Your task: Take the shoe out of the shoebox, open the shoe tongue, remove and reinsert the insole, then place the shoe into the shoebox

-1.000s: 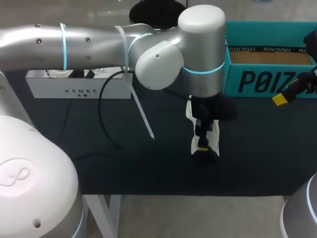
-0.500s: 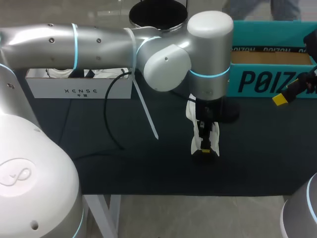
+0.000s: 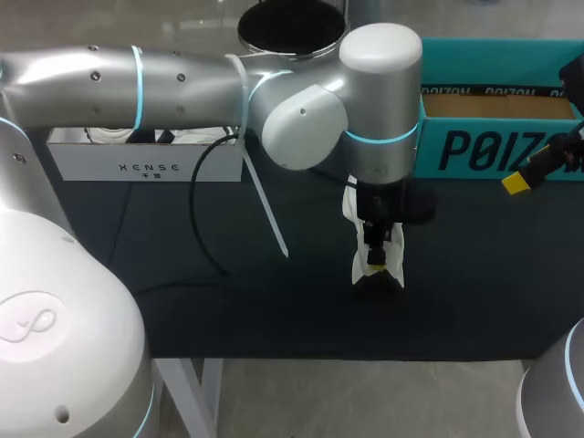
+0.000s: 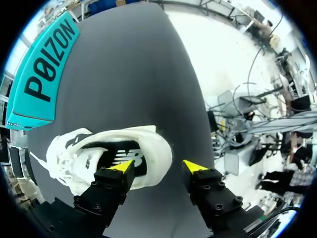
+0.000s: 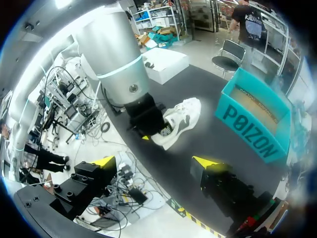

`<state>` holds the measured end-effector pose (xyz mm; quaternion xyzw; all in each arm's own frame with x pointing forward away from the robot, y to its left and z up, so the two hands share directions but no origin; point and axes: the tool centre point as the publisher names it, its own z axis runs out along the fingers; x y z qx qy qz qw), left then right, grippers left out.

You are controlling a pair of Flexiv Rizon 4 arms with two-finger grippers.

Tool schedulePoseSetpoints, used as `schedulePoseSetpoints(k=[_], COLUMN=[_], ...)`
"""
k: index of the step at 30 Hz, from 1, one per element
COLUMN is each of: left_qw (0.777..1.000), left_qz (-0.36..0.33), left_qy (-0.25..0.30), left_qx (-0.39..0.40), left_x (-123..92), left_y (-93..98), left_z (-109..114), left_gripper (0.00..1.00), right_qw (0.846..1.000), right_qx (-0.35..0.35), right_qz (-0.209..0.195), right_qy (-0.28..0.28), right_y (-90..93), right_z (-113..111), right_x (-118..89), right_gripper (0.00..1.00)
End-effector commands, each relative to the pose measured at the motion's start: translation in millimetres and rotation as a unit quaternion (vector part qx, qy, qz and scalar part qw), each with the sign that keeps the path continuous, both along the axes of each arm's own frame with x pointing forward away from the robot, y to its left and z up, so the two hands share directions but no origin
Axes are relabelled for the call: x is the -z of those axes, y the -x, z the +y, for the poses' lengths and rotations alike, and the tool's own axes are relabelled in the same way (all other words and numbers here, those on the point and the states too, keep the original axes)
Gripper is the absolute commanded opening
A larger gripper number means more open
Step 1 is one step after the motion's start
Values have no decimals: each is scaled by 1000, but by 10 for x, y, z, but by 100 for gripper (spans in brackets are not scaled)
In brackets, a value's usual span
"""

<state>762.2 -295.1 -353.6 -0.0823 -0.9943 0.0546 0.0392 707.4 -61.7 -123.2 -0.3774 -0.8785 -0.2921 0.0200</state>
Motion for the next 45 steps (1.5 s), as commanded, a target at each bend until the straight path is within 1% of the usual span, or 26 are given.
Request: schedulePoseSetpoints(k=[1, 2, 4, 5, 13, 14, 15, 16, 17, 18, 19, 21, 23, 24, 25, 31, 36, 41, 45], left_qw=[1000, 1000, 1000, 1000, 1000, 1000, 1000, 1000, 1000, 1000, 1000, 1000, 1000, 1000, 1000, 1000, 1000, 998, 996], left_qz=[-1, 0, 0, 0, 2, 2, 2, 3, 3, 3, 4, 3, 3, 3, 3, -2, -8, -10, -4], left_qy=[0, 0, 1, 1, -3, -3, -3, -4, -4, -5, -4, -4, -4, -4, -4, -2, 0, 4, 8], left_qx=[1, 1, 1, 2, 4, 5, 5, 5, 5, 6, 6, 8, 10, 11, 12, 21, 29, 55, 86], left_x=[20, 22, 24, 26, 82, 89, 98, 106, 109, 112, 117, 126, 130, 130, 130, 112, 18, -117, -271], left_y=[0, -1, 1, 2, -10, -11, -11, -12, -11, -10, -9, -7, -6, -6, -8, -15, 1, 9, -50], left_z=[-36, -42, -54, -59, -85, -89, -95, -101, -103, -108, -114, -131, -150, -157, -162, -156, -73, 69, 275], left_gripper=[81, 93, 95, 100, 100, 97, 85, 80, 67, 51, 46, 30, 17, 5, 0, 0, 0, 0, 0], right_qw=[1000, 1000, 1000, 1000, 1000, 1000, 1000, 1000, 1000, 1000, 1000, 1000, 1000, 1000, 1000, 1000, 1000, 1000, 1000], right_qx=[-1, -1, -1, -1, -1, -1, -1, -1, -1, -1, -1, -1, -1, -1, -1, -1, -1, -1, -1], right_qz=[2, 2, 2, 2, 2, 2, 2, 2, 2, 2, 2, 2, 2, 2, 2, 2, 2, 2, 2], right_qy=[1, 1, 1, 1, 1, 1, 1, 1, 1, 1, 1, 1, 1, 1, 1, 1, 1, 1, 1], right_y=[-26, -26, -26, -26, -26, -26, -26, -26, -26, -26, -26, -26, -26, -26, -26, -26, -26, -26, -26], right_z=[7, 7, 7, 7, 7, 7, 7, 7, 7, 7, 7, 7, 7, 7, 7, 7, 7, 7, 7], right_x=[4, 4, 4, 4, 4, 4, 4, 4, 4, 4, 4, 4, 4, 4, 4, 4, 4, 4, 4], right_gripper=[100, 100, 100, 100, 100, 100, 100, 100, 100, 100, 100, 100, 100, 100, 100, 100, 100, 100, 100])
